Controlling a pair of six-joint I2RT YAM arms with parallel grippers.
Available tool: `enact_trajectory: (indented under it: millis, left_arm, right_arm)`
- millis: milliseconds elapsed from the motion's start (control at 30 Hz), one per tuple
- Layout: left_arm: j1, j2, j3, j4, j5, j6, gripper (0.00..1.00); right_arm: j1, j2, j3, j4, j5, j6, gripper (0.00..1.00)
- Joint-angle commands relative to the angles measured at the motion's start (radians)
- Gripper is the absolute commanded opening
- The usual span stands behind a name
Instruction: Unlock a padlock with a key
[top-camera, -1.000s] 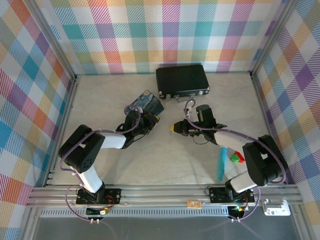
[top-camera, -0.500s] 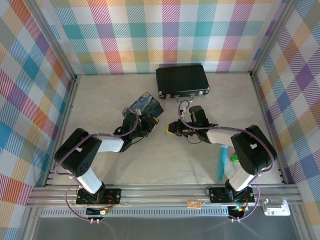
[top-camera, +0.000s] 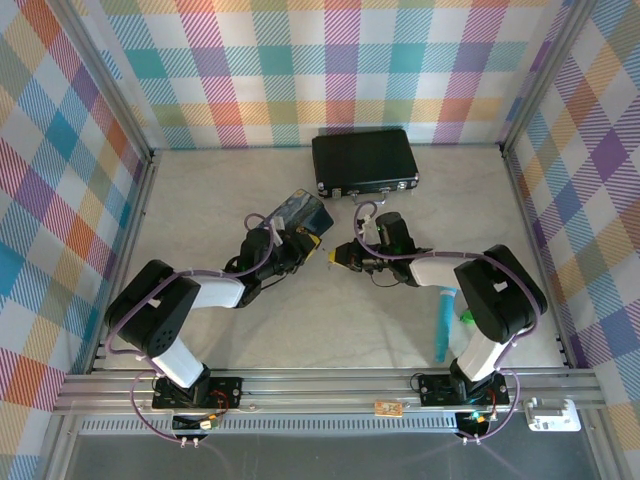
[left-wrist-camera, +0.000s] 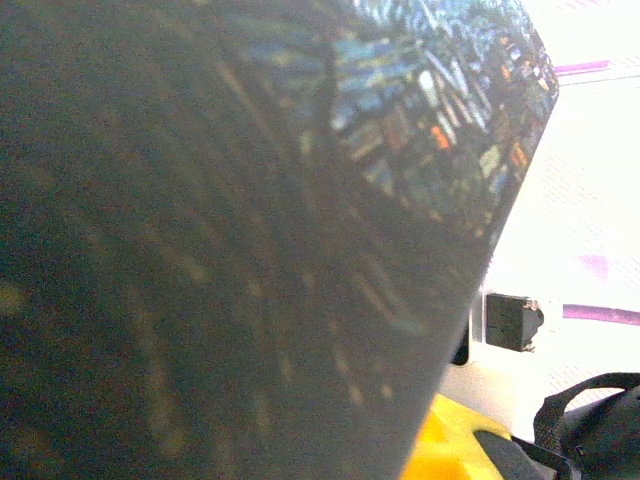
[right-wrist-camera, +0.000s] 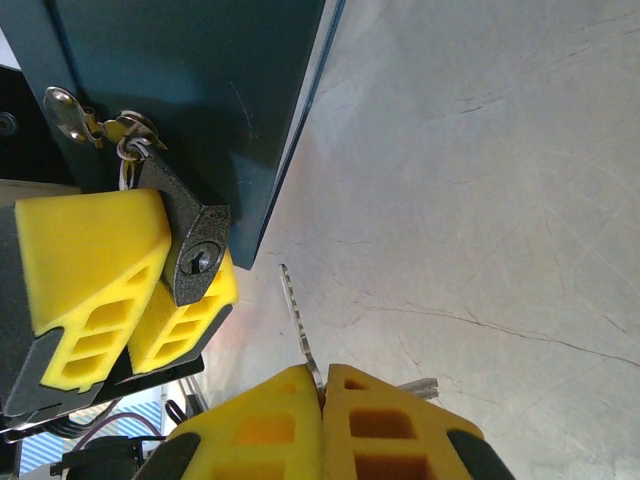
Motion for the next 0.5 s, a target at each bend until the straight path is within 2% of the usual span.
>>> enact_trajectory:
  millis: [0, 467]
  left_arm:
    - [0.005, -0.041, 0.011, 0.027, 0.023, 0.032, 0.00]
    - [0.005, -0.017, 0.022, 0.020, 0.015, 0.041, 0.00]
  right_arm:
    - [0.009, 0.005, 0.030, 0.059, -0.028, -0.004, 0.00]
    - [0.017, -0.067, -0.008, 0.039, -0.035, -0.004, 0.00]
